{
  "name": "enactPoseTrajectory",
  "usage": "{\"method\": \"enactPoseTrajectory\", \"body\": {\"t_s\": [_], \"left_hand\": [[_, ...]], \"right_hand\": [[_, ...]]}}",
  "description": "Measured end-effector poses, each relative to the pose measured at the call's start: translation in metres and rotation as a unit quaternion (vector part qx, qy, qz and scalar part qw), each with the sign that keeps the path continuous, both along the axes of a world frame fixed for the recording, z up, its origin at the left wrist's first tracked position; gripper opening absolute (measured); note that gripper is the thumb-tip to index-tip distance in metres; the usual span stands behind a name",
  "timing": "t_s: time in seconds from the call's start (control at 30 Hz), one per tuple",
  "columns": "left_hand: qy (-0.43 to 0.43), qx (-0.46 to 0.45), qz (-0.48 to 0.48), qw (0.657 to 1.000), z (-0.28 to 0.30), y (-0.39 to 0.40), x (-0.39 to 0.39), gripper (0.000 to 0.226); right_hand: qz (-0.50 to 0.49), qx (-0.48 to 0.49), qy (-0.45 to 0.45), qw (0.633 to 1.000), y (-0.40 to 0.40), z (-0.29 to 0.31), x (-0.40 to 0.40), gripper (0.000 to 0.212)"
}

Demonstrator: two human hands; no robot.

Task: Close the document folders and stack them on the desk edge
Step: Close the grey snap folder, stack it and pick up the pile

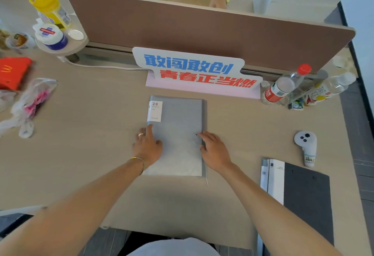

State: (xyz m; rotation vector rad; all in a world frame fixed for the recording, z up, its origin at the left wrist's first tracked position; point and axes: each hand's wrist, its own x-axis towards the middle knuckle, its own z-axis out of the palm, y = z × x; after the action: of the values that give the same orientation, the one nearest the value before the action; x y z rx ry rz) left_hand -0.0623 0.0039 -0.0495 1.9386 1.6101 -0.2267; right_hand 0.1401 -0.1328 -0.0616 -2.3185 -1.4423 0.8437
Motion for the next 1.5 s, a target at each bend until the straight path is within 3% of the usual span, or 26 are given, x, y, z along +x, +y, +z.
{"method": "enactPoseTrajectory", "body": {"t_s": [0.2, 0.4, 0.47, 0.57, 0.67, 0.8, 0.93, 1.03, 1.17, 1.3, 1.4, 1.5], "left_hand": [[-0.092, -0.054, 0.119, 0.987, -0.002, -0.003, 0.009, 0.067], [-0.179, -0.061, 0.319, 0.929, 0.015, 0.007, 0.019, 0.046], [-0.198, -0.066, 0.314, 0.926, 0.022, 0.008, 0.020, 0.029], [-0.240, -0.073, 0.293, 0.922, 0.039, -0.001, 0.025, 0.034], [-0.287, -0.063, 0.283, 0.913, 0.056, -0.017, 0.030, 0.029], [-0.353, -0.065, 0.274, 0.893, 0.087, -0.036, 0.035, 0.020], [-0.419, -0.071, 0.248, 0.871, 0.108, -0.050, 0.034, 0.016], [-0.464, -0.115, 0.227, 0.849, 0.116, -0.057, 0.037, 0.027], [-0.485, -0.180, 0.191, 0.834, 0.123, -0.071, 0.055, 0.025], [-0.498, -0.224, 0.143, 0.825, 0.129, -0.095, 0.085, 0.026], [-0.504, -0.280, 0.126, 0.807, 0.130, -0.127, 0.105, 0.027], [-0.492, -0.319, 0.093, 0.805, 0.131, -0.164, 0.120, 0.020]], "right_hand": [[0.029, -0.050, 0.007, 0.998, -0.002, -0.008, 0.000, 0.061], [0.069, -0.108, -0.010, 0.992, -0.008, -0.011, 0.002, 0.062], [0.076, -0.115, -0.003, 0.990, -0.010, -0.013, 0.004, 0.063], [0.048, -0.088, 0.050, 0.994, -0.009, -0.012, 0.008, 0.064], [-0.097, -0.031, 0.184, 0.978, -0.012, -0.001, 0.012, 0.060], [-0.213, 0.031, 0.233, 0.948, -0.028, 0.009, 0.019, 0.053], [-0.354, 0.087, 0.334, 0.869, -0.043, 0.029, 0.029, 0.046], [-0.424, 0.116, 0.380, 0.814, -0.063, 0.047, 0.041, 0.047], [-0.462, 0.183, 0.433, 0.752, -0.103, 0.077, 0.052, 0.022], [-0.473, 0.234, 0.380, 0.760, -0.152, 0.115, 0.057, 0.004], [-0.510, 0.258, 0.302, 0.763, -0.194, 0.140, 0.059, 0.018], [-0.550, 0.257, 0.220, 0.763, -0.240, 0.151, 0.065, 0.014]]}}
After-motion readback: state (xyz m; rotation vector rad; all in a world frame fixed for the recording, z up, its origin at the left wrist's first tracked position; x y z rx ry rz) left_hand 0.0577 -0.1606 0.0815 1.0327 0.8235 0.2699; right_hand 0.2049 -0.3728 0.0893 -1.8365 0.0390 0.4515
